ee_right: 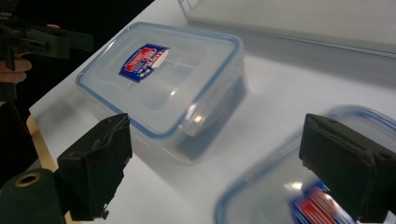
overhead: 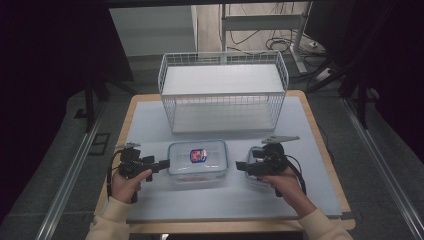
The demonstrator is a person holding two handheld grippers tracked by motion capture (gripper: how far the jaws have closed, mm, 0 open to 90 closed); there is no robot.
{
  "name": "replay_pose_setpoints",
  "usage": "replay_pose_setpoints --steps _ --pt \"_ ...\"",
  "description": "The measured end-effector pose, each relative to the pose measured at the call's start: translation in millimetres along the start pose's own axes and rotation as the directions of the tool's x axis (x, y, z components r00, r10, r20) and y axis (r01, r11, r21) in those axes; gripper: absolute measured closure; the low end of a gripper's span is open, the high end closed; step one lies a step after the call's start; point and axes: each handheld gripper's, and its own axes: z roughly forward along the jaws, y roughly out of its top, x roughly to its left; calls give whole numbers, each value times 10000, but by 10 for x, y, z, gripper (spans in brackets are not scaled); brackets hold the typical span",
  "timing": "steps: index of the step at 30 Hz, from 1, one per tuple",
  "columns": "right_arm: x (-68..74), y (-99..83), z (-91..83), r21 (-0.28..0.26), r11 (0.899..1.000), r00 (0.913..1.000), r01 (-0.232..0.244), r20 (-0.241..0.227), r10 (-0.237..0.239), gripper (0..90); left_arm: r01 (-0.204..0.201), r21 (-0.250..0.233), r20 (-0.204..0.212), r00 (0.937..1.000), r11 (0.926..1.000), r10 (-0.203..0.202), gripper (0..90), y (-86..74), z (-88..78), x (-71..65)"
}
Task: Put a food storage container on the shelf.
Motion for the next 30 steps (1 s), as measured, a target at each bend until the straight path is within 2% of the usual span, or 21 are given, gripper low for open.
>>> replay_pose_setpoints --steps 2,6,12,15,23,26,28,30 --pt "19 51 103 221 9997 10000 -89 -24 90 92 102 116 184 9998 9999 -105 140 17 60 13" --pt "-1 135 275 593 9970 9986 -506 -139 515 92 174 308 264 9995 9994 -182 140 30 142 32" --pt "-30 228 486 1165 9888 9949 -928 -292 968 94 458 323 455 9978 9984 -473 141 52 187 77" --pt "-33 265 595 1451 9838 9936 -1054 -244 1101 99 455 393 451 9979 9982 -473 142 52 200 93" --pt "-43 294 775 2052 9663 9853 -1552 -388 1665 114 400 530 501 9978 9978 -426 143 44 230 98" --pt "-33 309 829 2272 9601 9836 -1628 -390 1760 129 428 553 556 9974 9976 -458 144 43 237 101" --pt "-28 311 839 2314 9594 9836 -1614 -417 1756 133 443 559 594 9971 9975 -477 146 43 240 102" --pt "-12 314 890 2568 9509 9816 -1725 -353 1876 135 457 630 647 9967 9970 -498 146 36 266 106"
